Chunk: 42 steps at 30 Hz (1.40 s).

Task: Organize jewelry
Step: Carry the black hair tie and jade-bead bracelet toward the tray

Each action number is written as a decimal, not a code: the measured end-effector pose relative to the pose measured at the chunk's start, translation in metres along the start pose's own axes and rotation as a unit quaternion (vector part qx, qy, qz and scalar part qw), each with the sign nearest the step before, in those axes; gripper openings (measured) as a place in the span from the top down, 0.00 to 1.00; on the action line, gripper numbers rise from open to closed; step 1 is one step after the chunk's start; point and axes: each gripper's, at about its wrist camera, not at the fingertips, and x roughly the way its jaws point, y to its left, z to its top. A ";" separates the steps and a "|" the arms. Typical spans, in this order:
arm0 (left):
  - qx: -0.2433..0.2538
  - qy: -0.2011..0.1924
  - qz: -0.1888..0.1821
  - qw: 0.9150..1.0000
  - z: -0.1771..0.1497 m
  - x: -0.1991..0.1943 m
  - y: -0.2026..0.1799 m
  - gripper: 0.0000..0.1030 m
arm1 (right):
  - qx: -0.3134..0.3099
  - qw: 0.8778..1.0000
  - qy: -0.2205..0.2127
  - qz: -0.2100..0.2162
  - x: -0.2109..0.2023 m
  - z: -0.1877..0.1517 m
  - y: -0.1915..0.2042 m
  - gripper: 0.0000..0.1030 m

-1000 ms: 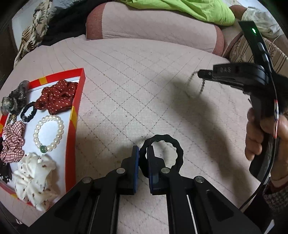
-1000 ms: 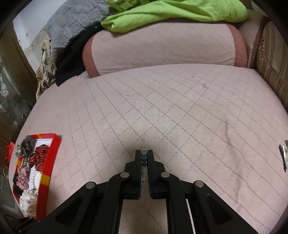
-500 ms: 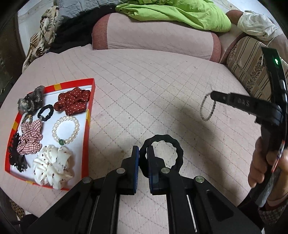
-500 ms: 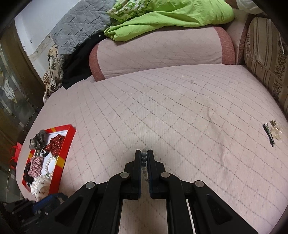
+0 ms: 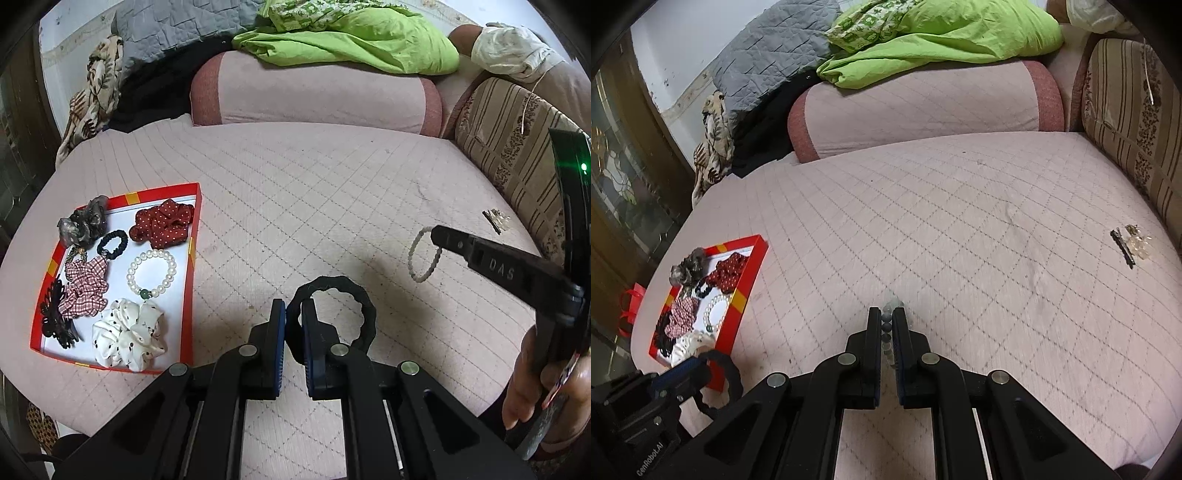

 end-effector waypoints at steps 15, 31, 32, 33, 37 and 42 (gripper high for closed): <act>-0.007 -0.017 0.027 0.999 -0.009 -0.023 0.005 0.92 | -0.025 1.000 -0.004 -0.011 -0.025 -0.019 0.027 0.94; -0.040 -0.035 0.037 0.998 -0.014 -0.037 0.027 0.92 | -0.067 0.996 -0.008 -0.058 -0.043 -0.034 0.063 0.93; -0.041 -0.036 0.039 0.998 -0.014 -0.038 0.028 0.92 | -0.068 0.996 -0.007 -0.062 -0.044 -0.035 0.064 0.93; -0.042 -0.038 0.041 0.998 -0.015 -0.039 0.029 0.92 | -0.071 0.995 -0.007 -0.067 -0.045 -0.036 0.066 0.93; -0.045 -0.044 0.050 0.997 -0.016 -0.043 0.032 0.92 | -0.080 0.993 -0.004 -0.082 -0.047 -0.039 0.073 0.93; -0.055 -0.047 0.054 0.996 -0.017 -0.045 0.040 0.92 | -0.089 0.991 0.000 -0.098 -0.049 -0.041 0.082 0.93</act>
